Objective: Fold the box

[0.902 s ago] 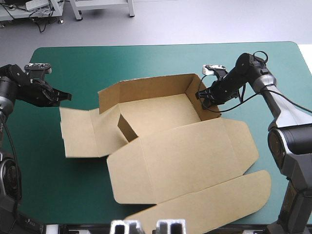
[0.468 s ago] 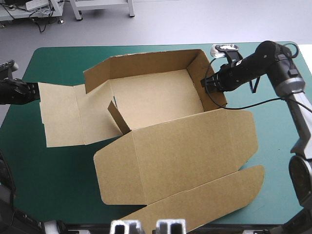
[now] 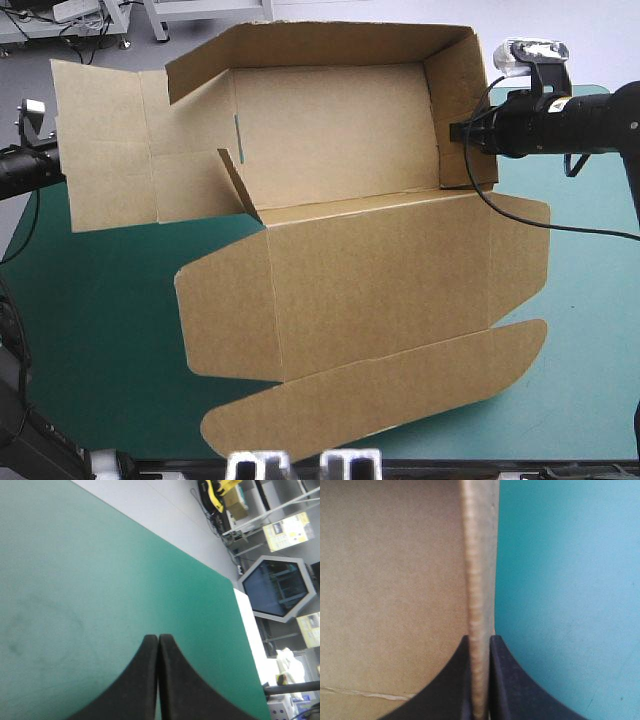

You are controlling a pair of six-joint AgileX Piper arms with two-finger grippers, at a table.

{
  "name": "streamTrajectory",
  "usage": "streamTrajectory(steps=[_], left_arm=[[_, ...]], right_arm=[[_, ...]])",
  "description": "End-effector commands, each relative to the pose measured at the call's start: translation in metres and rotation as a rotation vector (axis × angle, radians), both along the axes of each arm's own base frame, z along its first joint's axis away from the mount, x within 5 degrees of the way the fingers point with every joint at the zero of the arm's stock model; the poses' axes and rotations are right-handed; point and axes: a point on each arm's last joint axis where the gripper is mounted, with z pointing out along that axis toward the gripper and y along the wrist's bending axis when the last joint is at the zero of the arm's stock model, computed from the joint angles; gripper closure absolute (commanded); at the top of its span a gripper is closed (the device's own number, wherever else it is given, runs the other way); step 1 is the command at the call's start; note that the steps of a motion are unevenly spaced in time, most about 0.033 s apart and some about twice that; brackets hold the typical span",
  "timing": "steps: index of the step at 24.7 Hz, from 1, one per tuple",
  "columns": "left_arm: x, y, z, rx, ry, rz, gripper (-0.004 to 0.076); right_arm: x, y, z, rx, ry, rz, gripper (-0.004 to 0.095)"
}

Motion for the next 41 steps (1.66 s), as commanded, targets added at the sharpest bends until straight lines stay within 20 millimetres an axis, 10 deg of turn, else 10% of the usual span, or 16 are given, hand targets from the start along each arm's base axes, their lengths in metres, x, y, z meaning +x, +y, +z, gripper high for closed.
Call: streamTrajectory(steps=[1,20,41], left_arm=[[-0.011,-0.041,0.047,-0.100,-0.144,-0.144,0.0732],[-0.042,-0.122,0.105,-0.065,-0.308,-0.352,0.0733],[-0.050,-0.174,0.106,-0.082,-0.312,-0.510,0.0733]], right_arm=[[-0.004,-0.003,0.024,0.089,-0.134,-0.068,0.0921],[0.034,-0.004,0.000,0.074,-0.122,-0.099,0.0921],[0.072,0.008,-0.046,-0.068,-0.052,-0.076,0.0920]])
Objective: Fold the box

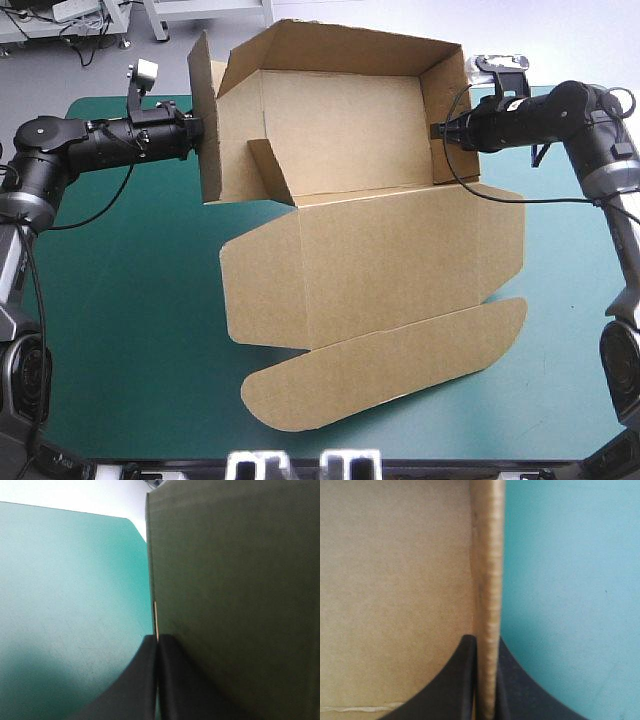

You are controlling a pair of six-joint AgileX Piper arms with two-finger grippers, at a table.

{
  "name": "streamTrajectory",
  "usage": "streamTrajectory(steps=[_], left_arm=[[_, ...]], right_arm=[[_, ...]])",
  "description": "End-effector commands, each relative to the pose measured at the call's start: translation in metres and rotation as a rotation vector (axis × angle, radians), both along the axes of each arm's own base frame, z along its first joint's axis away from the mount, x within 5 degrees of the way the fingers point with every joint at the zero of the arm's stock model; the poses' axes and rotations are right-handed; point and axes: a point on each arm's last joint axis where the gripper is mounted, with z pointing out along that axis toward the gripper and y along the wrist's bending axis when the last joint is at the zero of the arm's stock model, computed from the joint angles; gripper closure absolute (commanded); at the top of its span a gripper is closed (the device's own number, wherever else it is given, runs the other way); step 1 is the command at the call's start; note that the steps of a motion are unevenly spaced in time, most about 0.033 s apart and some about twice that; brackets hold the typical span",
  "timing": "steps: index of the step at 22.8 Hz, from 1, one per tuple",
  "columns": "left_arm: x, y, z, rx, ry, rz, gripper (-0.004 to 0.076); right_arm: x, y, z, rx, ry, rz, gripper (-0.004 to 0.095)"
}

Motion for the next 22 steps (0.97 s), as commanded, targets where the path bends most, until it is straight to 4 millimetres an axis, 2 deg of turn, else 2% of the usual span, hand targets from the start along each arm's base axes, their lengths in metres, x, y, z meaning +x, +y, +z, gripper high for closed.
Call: streamTrajectory(steps=[1,18,22], left_arm=[[-0.023,-0.010,0.032,-0.095,-0.070,-0.113,0.0733],[-0.023,-0.008,0.031,-0.085,-0.073,-0.110,0.0733],[-0.020,0.011,0.028,-0.060,-0.039,-0.046,0.0732]], right_arm=[[-0.006,0.000,0.025,0.016,-0.110,-0.029,0.0920],[-0.004,-0.003,0.019,-0.036,-0.085,-0.043,0.0921],[-0.005,-0.004,0.019,-0.041,-0.081,-0.043,0.0921]])
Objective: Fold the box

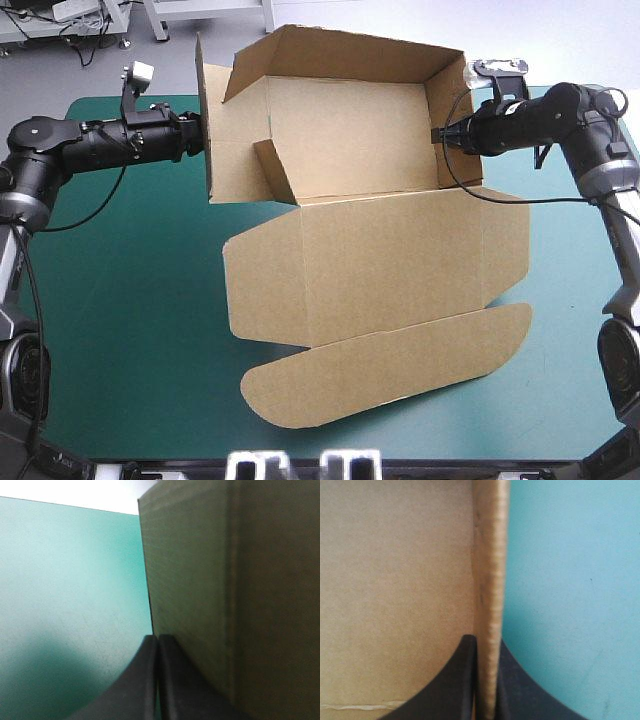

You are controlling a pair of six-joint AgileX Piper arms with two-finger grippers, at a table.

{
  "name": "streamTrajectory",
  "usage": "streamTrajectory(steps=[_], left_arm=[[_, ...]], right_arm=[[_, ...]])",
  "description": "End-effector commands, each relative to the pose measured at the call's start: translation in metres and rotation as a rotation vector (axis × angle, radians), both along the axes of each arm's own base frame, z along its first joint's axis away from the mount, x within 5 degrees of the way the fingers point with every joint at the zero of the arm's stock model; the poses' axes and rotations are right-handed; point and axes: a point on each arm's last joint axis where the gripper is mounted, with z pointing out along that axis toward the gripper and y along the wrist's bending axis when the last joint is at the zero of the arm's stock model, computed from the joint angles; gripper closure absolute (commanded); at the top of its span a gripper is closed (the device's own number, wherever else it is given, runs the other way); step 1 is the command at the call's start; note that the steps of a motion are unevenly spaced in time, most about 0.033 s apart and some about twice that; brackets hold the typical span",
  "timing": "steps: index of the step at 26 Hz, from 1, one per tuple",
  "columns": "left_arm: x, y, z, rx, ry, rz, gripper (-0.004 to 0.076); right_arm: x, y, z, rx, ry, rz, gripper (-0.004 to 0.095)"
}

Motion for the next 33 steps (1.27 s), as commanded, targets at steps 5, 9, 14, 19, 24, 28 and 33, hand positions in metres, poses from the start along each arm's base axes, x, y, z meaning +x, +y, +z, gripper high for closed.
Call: streamTrajectory(steps=[5,9,14,19,24,28,33], left_arm=[[-0.024,-0.003,0.037,-0.124,-0.055,-0.076,0.0733],[-0.030,-0.004,0.046,-0.151,-0.080,-0.079,0.0732],[-0.036,-0.005,0.050,-0.146,-0.093,-0.081,0.0732],[-0.036,-0.005,0.050,-0.138,-0.094,-0.081,0.0733],[-0.036,-0.003,0.051,-0.123,-0.138,-0.079,0.0733],[-0.032,0.019,0.059,-0.112,-0.187,0.014,0.0733],[-0.037,0.066,0.086,-0.091,-0.272,0.166,0.0733]], right_arm=[[-0.006,-0.003,0.026,-0.004,-0.121,-0.023,0.0921],[-0.006,-0.004,0.026,-0.018,-0.126,-0.025,0.0921],[-0.006,-0.003,0.027,-0.001,-0.126,-0.025,0.0921],[-0.006,-0.001,0.028,0.041,-0.121,-0.021,0.0921],[-0.008,-0.001,0.026,0.031,-0.098,-0.012,0.0921],[-0.010,0.000,0.025,0.026,-0.078,-0.001,0.0921],[-0.018,0.000,0.034,0.034,-0.094,0.005,0.0921]])
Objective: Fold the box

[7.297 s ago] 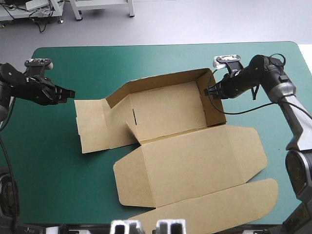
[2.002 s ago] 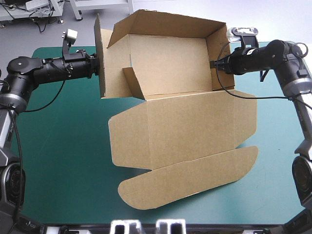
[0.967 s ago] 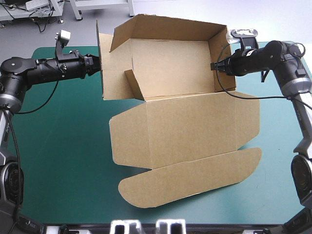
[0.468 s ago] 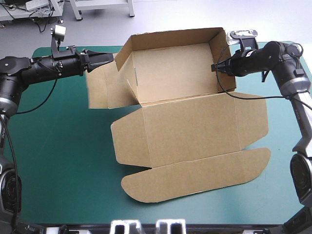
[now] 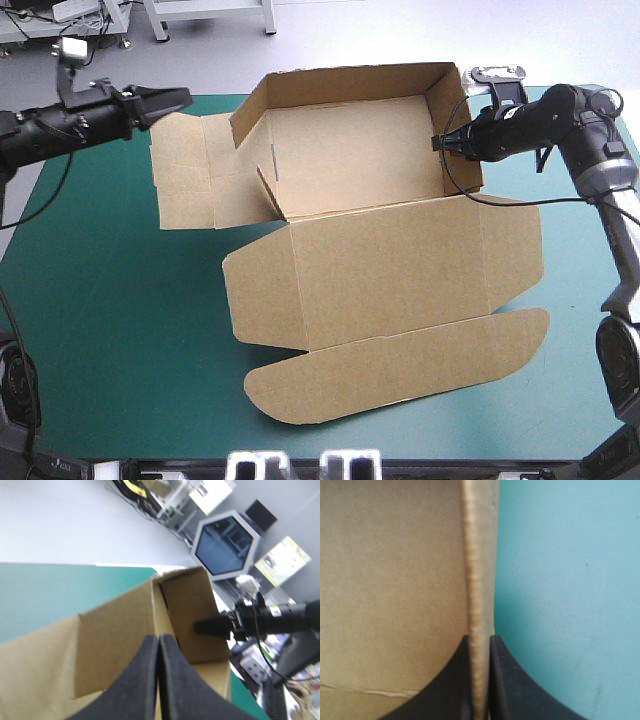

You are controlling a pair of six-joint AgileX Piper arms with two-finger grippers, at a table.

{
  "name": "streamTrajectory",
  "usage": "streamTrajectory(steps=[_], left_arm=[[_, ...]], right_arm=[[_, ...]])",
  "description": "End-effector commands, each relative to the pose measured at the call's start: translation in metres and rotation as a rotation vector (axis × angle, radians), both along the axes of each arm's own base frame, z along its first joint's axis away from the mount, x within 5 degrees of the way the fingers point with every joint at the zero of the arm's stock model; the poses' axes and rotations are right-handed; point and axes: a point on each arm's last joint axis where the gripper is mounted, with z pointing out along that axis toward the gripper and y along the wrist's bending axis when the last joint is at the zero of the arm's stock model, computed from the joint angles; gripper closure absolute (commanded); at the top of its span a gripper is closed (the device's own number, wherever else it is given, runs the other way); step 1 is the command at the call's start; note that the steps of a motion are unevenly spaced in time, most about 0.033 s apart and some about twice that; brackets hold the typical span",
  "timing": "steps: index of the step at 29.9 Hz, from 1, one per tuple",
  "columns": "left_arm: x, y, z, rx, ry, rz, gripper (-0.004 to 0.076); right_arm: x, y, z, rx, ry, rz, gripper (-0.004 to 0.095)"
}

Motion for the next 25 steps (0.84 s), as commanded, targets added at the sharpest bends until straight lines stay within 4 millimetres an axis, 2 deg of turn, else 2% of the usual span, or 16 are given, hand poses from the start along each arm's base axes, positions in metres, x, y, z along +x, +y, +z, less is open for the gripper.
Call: streamTrajectory(steps=[1,4,7,15,20,25], left_arm=[[-0.025,0.022,0.047,-0.047,-0.133,0.036,0.0733],[-0.028,0.040,0.050,-0.029,-0.122,0.088,0.0733],[-0.026,0.054,0.044,-0.012,-0.104,0.135,0.0733],[0.002,0.076,0.011,-0.005,0.003,0.161,0.0733],[0.017,0.082,-0.008,-0.032,0.058,0.157,0.0733],[0.024,0.068,-0.012,-0.048,0.084,0.114,0.0732]], right_arm=[[-0.020,0.000,0.043,0.065,-0.138,-0.009,0.0921],[-0.031,0.000,0.056,0.081,-0.168,-0.004,0.0921],[-0.043,0.000,0.067,0.093,-0.188,0.004,0.0921],[-0.079,-0.002,0.100,0.127,-0.263,0.003,0.0921],[-0.093,-0.004,0.112,0.147,-0.297,-0.010,0.0921],[-0.094,-0.005,0.116,0.170,-0.318,-0.034,0.0921]])
